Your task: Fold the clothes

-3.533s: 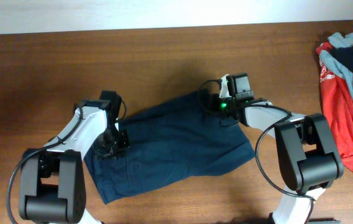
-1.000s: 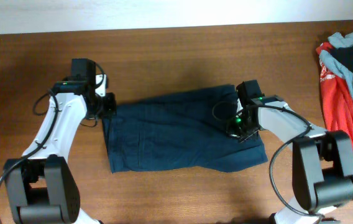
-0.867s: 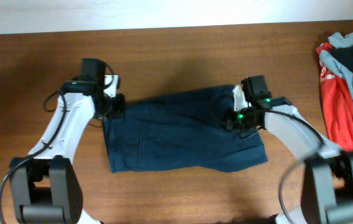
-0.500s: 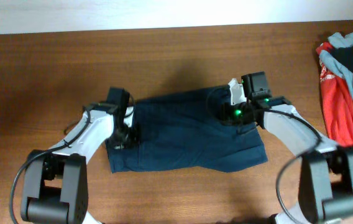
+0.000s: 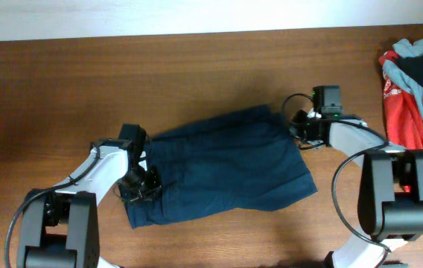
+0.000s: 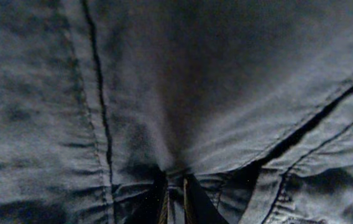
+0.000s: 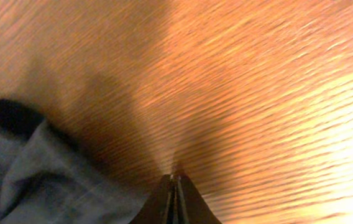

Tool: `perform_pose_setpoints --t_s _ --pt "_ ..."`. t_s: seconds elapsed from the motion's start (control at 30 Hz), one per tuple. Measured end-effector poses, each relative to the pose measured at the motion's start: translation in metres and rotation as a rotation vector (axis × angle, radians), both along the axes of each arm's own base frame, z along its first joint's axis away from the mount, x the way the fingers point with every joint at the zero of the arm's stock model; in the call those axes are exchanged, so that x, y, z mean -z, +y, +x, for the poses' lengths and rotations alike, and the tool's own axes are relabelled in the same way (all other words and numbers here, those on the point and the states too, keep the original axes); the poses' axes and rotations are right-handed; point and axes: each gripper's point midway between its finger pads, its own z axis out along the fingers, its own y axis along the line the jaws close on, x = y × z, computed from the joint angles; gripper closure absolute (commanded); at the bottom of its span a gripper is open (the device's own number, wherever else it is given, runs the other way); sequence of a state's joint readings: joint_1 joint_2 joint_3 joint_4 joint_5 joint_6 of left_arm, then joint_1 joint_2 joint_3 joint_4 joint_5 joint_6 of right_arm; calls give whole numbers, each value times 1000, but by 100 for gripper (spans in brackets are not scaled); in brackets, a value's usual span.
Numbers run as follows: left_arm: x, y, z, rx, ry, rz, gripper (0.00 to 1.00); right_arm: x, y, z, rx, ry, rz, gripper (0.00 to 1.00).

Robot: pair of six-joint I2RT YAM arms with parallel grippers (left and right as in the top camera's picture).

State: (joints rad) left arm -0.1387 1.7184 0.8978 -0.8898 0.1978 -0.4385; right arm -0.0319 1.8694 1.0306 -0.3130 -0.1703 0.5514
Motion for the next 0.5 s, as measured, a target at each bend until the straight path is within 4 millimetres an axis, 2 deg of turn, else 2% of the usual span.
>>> perform_pose_setpoints --t_s 0.1,0.17,0.27,0.3,0.33,0.4,0.5 --pt "0 5 -1 -7 7 -2 90 -1 0 -8 -82 13 36 86" --pt "-2 8 -1 30 5 11 87 -3 8 -23 -146 52 60 86" --pt "-10 15 8 80 -38 39 76 -23 18 -44 -225 76 97 86" --pt "-16 16 14 94 -68 45 67 -40 24 -52 -262 65 117 86" --pt "-25 17 25 113 -125 51 63 -57 31 -62 -303 53 136 86" --pt "-49 18 54 139 -282 64 60 -78 41 -74 -359 29 155 86" --pt "-74 17 91 184 -474 74 59 -92 72 -99 -518 37 169 86"
